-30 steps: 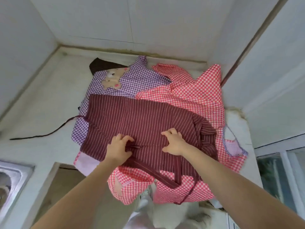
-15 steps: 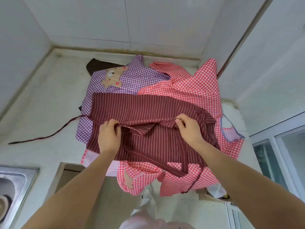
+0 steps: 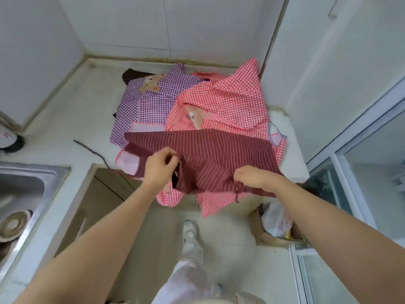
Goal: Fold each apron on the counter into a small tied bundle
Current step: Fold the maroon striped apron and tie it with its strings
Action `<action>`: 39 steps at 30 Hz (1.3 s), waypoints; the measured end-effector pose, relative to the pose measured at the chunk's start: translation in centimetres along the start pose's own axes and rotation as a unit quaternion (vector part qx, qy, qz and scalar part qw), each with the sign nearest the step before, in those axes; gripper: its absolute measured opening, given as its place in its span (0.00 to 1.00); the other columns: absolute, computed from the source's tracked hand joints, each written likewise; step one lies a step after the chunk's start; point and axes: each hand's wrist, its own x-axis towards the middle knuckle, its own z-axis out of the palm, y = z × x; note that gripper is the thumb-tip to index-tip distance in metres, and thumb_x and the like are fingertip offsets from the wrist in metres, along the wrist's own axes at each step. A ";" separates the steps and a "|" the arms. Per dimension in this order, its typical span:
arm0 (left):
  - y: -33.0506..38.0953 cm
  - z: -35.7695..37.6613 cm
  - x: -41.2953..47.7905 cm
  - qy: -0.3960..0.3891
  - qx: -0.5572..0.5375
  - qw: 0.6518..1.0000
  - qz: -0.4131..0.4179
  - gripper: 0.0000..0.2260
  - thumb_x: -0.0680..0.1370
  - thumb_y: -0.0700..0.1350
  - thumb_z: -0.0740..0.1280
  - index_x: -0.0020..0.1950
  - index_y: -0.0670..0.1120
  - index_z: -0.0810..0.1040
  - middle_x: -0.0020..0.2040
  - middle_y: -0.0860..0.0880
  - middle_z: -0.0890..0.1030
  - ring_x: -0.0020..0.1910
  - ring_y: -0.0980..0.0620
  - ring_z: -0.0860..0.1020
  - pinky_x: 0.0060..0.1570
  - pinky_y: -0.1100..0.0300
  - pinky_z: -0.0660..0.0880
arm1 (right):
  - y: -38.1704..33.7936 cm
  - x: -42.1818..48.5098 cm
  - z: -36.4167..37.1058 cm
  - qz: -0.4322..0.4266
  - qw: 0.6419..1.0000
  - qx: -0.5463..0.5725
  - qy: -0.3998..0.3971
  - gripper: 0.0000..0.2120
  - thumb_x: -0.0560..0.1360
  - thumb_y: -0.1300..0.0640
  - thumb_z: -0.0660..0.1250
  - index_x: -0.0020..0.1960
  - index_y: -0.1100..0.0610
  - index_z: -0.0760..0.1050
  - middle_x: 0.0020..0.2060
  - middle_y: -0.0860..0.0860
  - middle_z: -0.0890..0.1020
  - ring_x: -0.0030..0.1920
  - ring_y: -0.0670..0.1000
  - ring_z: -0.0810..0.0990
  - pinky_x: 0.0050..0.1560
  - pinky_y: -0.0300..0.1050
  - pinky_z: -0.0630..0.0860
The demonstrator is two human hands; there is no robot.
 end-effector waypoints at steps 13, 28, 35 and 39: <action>3.5 1.6 -10.0 -0.307 -0.109 0.933 -0.155 0.06 0.78 0.42 0.67 0.43 0.42 0.81 0.36 0.48 0.83 0.38 0.50 0.80 0.58 0.48 0.73 | 6.5 -10.5 4.2 0.062 0.997 -0.026 0.037 0.14 0.81 0.62 0.58 0.59 0.71 0.75 0.60 0.65 0.77 0.60 0.63 0.75 0.61 0.50 0.71; 8.7 0.8 -8.2 -0.222 -0.181 0.956 -0.059 0.07 0.78 0.43 0.66 0.44 0.40 0.79 0.41 0.36 0.81 0.37 0.34 0.76 0.37 0.45 0.75 | -0.4 -8.3 7.8 -0.080 0.981 0.082 0.157 0.07 0.75 0.62 0.67 0.39 0.58 0.73 0.36 0.50 0.76 0.37 0.49 0.74 0.39 0.44 0.70; 3.9 -2.1 -7.0 -0.111 0.013 0.994 0.010 0.05 0.78 0.45 0.69 0.42 0.50 0.80 0.39 0.50 0.82 0.38 0.49 0.80 0.44 0.49 0.79 | -1.1 -9.8 6.4 0.011 0.968 0.231 0.093 0.13 0.79 0.64 0.56 0.37 0.59 0.69 0.32 0.56 0.73 0.33 0.52 0.72 0.36 0.45 0.69; 3.7 -2.1 -7.7 -0.086 0.040 0.995 0.027 0.11 0.76 0.50 0.71 0.56 0.48 0.76 0.53 0.49 0.72 0.49 0.49 0.74 0.51 0.56 0.72 | -3.7 -9.8 6.0 0.054 0.895 0.436 0.081 0.09 0.77 0.68 0.57 0.40 0.62 0.73 0.35 0.56 0.79 0.35 0.53 0.79 0.46 0.50 0.80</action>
